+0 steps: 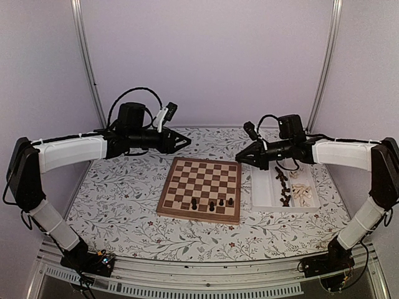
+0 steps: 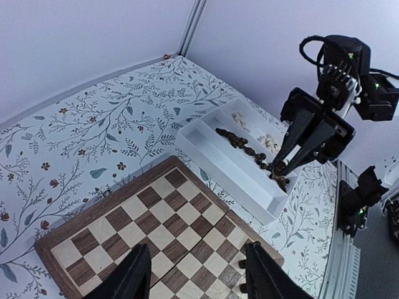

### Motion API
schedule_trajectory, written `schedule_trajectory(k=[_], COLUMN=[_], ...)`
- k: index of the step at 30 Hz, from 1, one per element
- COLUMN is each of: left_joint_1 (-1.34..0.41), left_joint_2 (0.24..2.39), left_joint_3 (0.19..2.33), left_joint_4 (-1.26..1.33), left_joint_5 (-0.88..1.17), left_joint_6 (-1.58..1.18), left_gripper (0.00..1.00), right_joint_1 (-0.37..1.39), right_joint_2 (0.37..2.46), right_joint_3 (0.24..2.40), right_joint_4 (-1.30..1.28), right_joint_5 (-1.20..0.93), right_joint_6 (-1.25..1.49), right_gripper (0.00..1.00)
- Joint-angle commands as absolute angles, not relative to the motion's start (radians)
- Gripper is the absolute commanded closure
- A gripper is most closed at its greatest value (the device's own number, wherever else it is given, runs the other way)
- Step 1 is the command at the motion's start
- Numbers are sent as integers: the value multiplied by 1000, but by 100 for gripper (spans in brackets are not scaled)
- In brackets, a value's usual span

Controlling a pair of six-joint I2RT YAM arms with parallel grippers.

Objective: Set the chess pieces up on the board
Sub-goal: Place the chess piece on the chessboard.

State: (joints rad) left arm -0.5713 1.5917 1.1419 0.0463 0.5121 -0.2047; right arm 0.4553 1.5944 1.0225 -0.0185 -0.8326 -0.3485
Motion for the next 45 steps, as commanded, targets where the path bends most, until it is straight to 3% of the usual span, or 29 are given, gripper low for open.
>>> schedule_trajectory(k=[1, 12, 23, 34, 45], left_joint_1=[-577, -572, -572, -572, -573], left_joint_2=[1577, 1554, 1540, 1540, 1545], left_joint_3=[1158, 1161, 1161, 1163, 1164], left_joint_4=[61, 54, 51, 45, 44], left_joint_5=[515, 532, 534, 534, 540], left_joint_6=[-179, -178, -175, -173, -178], left_gripper=[46, 46, 46, 46, 46], right_joint_1=[505, 598, 610, 610, 611], right_joint_2=[1696, 1857, 1971, 1955, 1994], right_joint_3=[1019, 999, 1012, 1012, 1088], right_joint_4=[189, 278, 298, 267, 141], right_joint_5=[-786, -604, -555, -553, -494], right_joint_6=[-204, -95, -54, -58, -122], right_gripper=[94, 94, 92, 73, 68])
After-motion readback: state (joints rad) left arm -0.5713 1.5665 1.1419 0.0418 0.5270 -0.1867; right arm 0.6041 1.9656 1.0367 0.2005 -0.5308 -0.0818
